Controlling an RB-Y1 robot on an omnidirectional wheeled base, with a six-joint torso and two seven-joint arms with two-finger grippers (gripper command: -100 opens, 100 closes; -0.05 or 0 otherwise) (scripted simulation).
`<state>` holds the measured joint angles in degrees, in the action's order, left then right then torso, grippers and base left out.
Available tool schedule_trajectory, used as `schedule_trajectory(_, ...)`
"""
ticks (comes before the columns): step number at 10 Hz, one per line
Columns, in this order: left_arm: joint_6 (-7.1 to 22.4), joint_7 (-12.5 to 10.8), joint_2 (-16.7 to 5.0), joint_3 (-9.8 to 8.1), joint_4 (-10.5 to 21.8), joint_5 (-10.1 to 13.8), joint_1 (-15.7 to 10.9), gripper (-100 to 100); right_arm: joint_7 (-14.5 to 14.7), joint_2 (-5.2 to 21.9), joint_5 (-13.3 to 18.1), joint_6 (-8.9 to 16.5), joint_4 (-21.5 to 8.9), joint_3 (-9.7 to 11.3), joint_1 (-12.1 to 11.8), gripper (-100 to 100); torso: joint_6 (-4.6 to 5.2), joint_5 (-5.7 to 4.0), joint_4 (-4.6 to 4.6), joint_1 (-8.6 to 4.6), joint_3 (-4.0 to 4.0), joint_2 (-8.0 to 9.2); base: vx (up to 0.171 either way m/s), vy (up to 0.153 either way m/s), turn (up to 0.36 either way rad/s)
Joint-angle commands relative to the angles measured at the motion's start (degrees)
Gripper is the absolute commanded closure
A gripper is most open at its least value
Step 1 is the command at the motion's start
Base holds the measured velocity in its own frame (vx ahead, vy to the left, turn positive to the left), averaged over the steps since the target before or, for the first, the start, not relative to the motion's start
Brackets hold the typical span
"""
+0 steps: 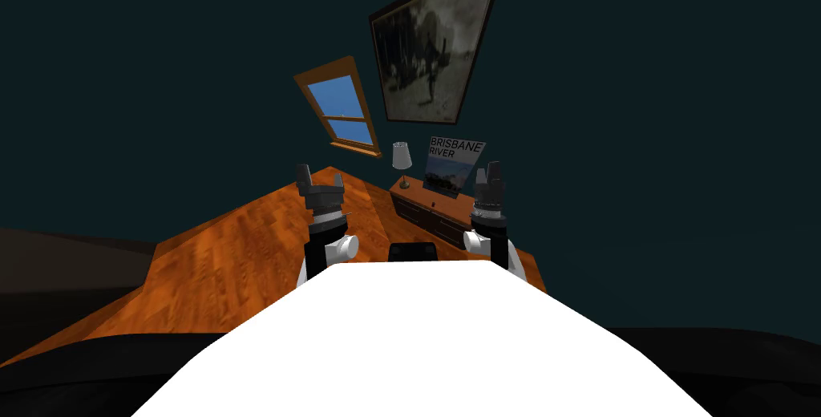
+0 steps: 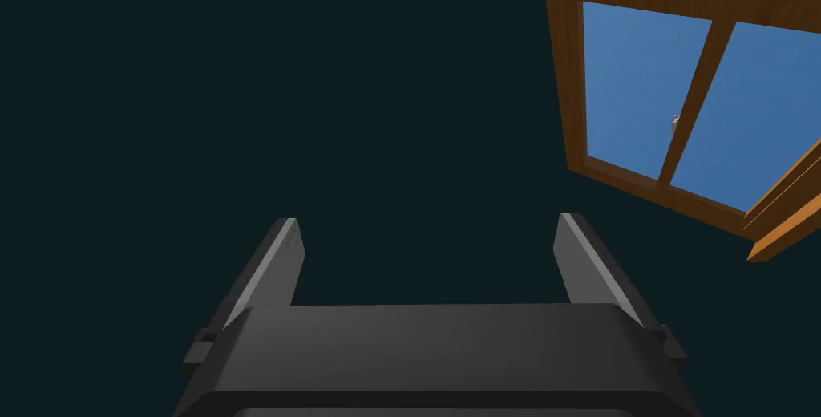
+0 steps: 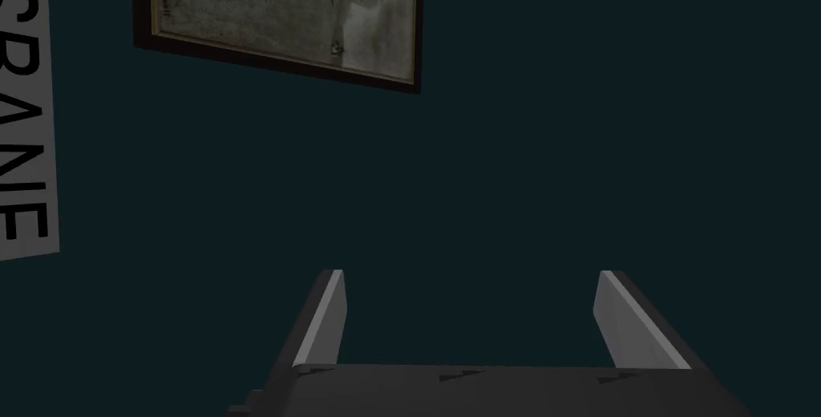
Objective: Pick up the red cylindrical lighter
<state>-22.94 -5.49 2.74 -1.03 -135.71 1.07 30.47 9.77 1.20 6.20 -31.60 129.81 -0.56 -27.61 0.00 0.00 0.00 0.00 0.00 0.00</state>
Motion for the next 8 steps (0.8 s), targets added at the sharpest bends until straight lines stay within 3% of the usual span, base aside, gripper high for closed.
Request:
schedule_trajectory(1, 0.0, 0.0, 0.0, 0.0, 0.0, 0.0, 0.0, 0, -0.99, 1.59, -0.6, 1.4, -1.11, -0.37, 0.29, -100, 0.0, 0.0, 0.0, 0.0, 0.0, 0.0, 0.008, 0.012, -0.038)
schedule_trajectory(7, 0.0, 0.0, 0.0, 0.0, 0.0, 0.0, 0.0, 0, -7.01, 5.49, -4.14, 9.22, -7.47, -2.61, 2.11, -100, 0.0, 0.02, -0.02, 0.1, -0.06, -0.1, 0.018, 0.027, -0.051)
schedule_trajectory(8, 0.0, 0.0, 0.0, 0.0, 0.0, 0.0, 0.0, 0, -7.01, 5.49, -4.14, 9.61, -7.47, -2.61, 2.11, -100, 0.0, 0.02, -0.03, 0.1, -0.07, -0.12, 0.019, 0.026, -0.021)
